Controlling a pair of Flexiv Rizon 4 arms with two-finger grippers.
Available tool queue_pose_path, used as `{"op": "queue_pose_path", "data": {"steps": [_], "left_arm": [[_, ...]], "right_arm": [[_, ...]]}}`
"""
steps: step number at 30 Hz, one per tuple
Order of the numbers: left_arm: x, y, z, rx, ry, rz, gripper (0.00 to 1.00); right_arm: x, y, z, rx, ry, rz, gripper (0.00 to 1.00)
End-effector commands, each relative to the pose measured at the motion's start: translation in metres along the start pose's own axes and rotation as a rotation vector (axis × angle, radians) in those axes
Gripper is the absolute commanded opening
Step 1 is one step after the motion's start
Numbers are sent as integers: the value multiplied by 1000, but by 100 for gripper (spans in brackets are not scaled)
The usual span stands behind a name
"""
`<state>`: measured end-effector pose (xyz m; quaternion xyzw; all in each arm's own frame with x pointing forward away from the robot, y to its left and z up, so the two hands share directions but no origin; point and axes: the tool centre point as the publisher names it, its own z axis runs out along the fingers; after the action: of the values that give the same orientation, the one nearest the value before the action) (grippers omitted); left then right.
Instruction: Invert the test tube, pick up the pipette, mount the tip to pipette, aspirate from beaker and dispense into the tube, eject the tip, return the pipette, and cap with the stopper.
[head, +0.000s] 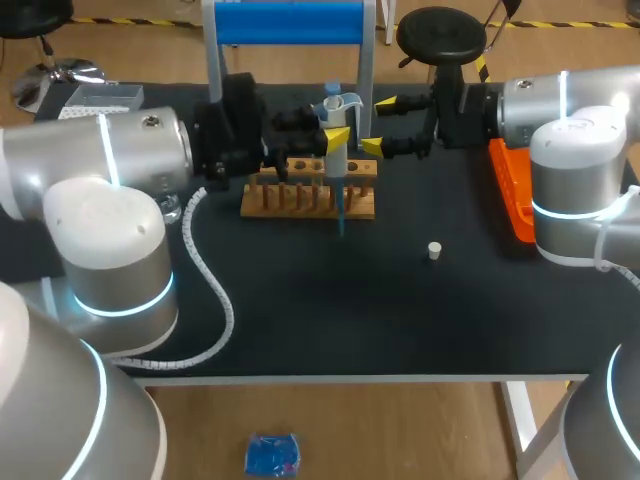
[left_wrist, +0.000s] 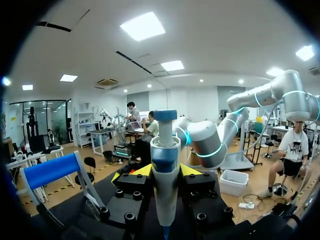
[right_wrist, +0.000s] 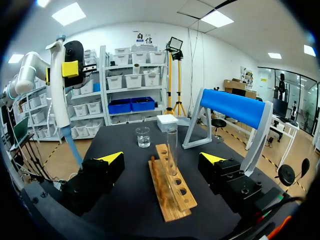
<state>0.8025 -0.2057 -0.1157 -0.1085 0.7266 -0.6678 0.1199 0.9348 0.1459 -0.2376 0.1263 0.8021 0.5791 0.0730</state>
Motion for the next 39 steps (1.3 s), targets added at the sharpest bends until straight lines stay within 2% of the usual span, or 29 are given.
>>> {"op": "queue_pose_path", "data": {"steps": [1, 3, 8, 11, 12, 20, 25, 39], "left_arm": [[0, 2, -1, 19, -3, 4, 0], [0, 2, -1, 23, -2, 2, 0], [2, 4, 3, -65, -17, -12, 0], [3, 5, 4, -80, -14, -5, 0], [3, 5, 4, -58, -13, -5, 0], [4, 4, 5, -96, -10, 4, 0], [5, 5, 6, -75, -10, 9, 0], [8, 5, 7, -119, 10, 26, 0]], "right_arm": [[0, 0, -1, 0, 1, 0, 100], [0, 0, -1, 0, 1, 0, 100], [0, 0, -1, 0, 1, 0, 100], [0, 0, -1, 0, 1, 0, 100], [0, 0, -1, 0, 1, 0, 100], [0, 0, -1, 0, 1, 0, 100], [0, 0, -1, 0, 1, 0, 100], [0, 0, -1, 0, 1, 0, 100]]}}
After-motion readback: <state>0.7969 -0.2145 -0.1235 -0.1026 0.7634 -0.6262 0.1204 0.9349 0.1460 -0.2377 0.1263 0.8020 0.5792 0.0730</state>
